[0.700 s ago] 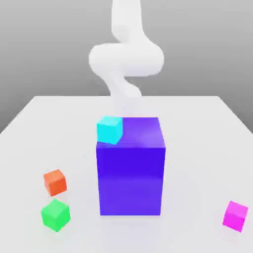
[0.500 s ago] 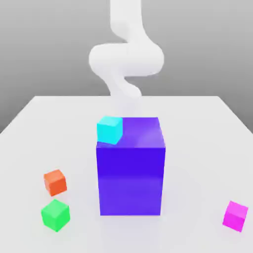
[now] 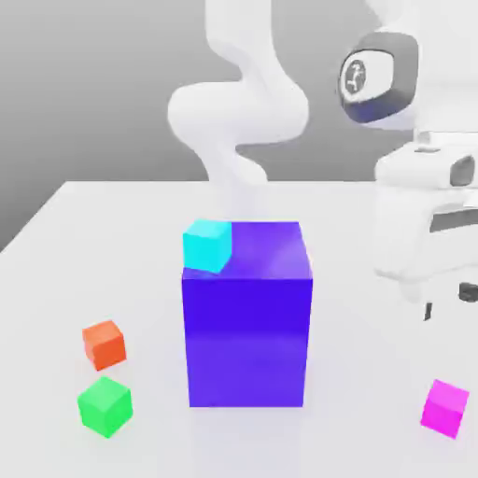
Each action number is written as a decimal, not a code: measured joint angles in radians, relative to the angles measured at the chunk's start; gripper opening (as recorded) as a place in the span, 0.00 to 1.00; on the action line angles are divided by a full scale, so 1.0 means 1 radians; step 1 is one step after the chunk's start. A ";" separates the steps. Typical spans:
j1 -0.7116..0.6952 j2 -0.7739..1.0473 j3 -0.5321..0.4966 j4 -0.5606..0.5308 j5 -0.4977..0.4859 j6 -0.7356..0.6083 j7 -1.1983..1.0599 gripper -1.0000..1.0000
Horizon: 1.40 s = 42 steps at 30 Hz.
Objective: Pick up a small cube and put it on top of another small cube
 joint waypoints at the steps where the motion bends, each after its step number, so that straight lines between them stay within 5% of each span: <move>1: 0.010 0.035 0.006 -0.004 -0.004 0.013 -0.009 0.50; 7: 0.061 0.245 0.052 -0.022 -0.025 0.100 -0.063 0.50; 11: 0.128 0.390 -0.021 0.007 -0.103 0.203 -0.010 0.50; 12: 0.141 0.414 -0.037 0.012 -0.115 0.221 -0.002 0.00; 18: 0.147 0.426 -0.045 0.015 -0.123 0.230 0.005 0.00; 24: 0.085 0.275 0.042 -0.009 -0.019 0.114 -0.080 0.00; 42: -0.092 0.098 -0.083 0.007 -0.315 0.012 -0.713 0.00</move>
